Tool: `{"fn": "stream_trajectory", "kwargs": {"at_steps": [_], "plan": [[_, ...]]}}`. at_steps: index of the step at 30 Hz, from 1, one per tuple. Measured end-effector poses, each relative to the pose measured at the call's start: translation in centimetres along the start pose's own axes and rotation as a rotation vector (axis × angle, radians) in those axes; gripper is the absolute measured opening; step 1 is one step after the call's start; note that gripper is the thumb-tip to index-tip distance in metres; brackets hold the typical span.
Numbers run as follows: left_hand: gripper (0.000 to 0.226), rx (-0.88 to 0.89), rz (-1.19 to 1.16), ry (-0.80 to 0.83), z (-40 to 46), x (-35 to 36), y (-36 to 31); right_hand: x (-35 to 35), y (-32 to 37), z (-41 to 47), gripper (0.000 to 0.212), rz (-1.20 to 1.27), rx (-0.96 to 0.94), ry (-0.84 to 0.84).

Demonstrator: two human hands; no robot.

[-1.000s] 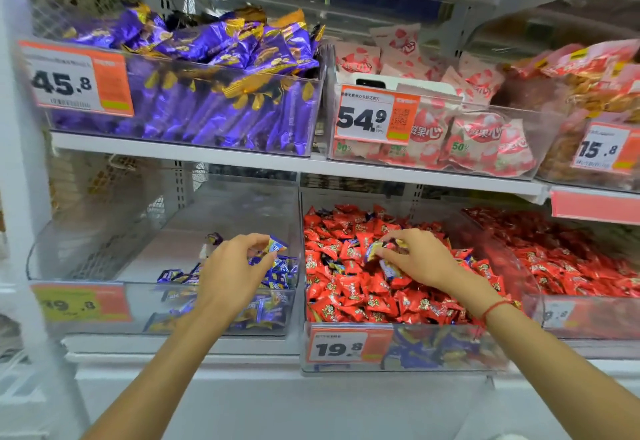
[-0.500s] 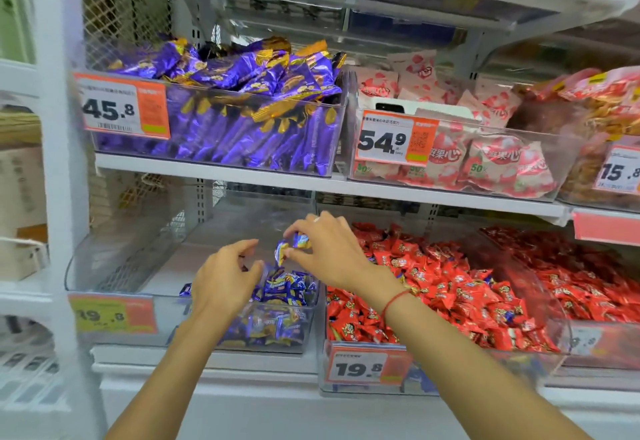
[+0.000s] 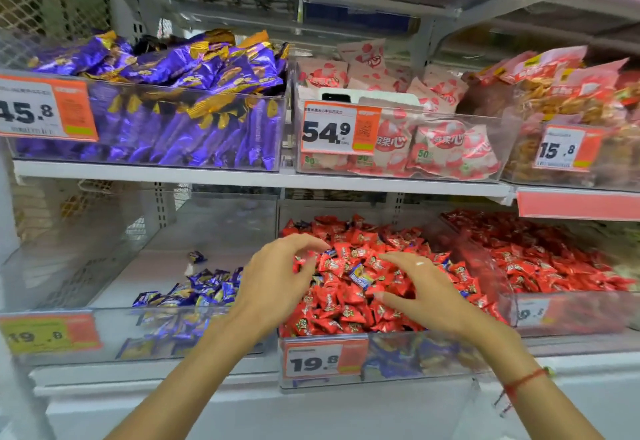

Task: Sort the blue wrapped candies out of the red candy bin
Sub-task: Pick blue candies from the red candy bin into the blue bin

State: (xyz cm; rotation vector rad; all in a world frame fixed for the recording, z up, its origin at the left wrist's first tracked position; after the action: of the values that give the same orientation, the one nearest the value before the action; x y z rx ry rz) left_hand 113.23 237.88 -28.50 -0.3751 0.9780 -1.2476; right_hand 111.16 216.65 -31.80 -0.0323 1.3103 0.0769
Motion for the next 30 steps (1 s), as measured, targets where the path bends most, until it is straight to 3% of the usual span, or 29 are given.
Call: {"fn": "stream_trajectory", "kwargs": {"at_steps": [2,6,9,13,15,18,22,24,27,30], "plan": [[0.028,0.019,0.088,0.15,1.1,3.3,-0.7,2.0,-1.7,-0.3,0.117,-0.022,0.016,0.127],[0.041,-0.018,0.357,0.478,3.2,9.6,0.6,3.6,-2.8,-0.3,0.13,0.003,0.065,0.147],[0.043,-0.022,0.503,0.566,4.1,11.4,1.5,4.0,-2.8,-0.3,0.131,0.034,0.072,0.145],[0.029,0.03,0.635,0.504,5.0,10.7,1.7,3.3,-2.3,-0.6,0.074,0.059,0.079,0.132],[0.028,0.035,0.611,0.476,4.8,9.8,1.5,3.2,-2.3,-0.6,0.064,0.055,0.084,0.113],[0.024,0.065,0.506,0.315,3.9,7.3,0.2,3.2,-2.3,-0.5,0.063,0.06,0.087,0.106],[0.017,0.123,0.356,-0.108,1.0,0.5,-0.4,3.1,-2.1,-0.5,0.062,0.046,0.096,0.107],[0.016,0.068,0.333,-0.27,-0.7,-3.0,1.4,3.0,-2.0,-0.5,0.062,0.028,0.103,0.094],[0.025,-0.144,0.386,-0.317,-2.0,-6.2,5.2,3.0,-1.3,-0.8,0.068,-0.007,0.117,0.054],[0.051,-0.301,0.246,-0.188,-2.6,-6.0,7.6,2.4,-0.4,-1.1,0.087,-0.051,0.137,-0.046]]}}
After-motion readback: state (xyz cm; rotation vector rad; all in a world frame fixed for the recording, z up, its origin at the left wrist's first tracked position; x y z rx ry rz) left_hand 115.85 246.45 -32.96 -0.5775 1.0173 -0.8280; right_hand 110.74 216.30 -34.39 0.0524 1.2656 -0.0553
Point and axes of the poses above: each hand's wrist, its own z-axis towards the middle knuckle, its own x-axis out of the palm, y = z × x, the point moved 8 cm from there along z, towards the middle knuckle, and after that the axes turned 15 degrees about -z, right-handed, at the moved point
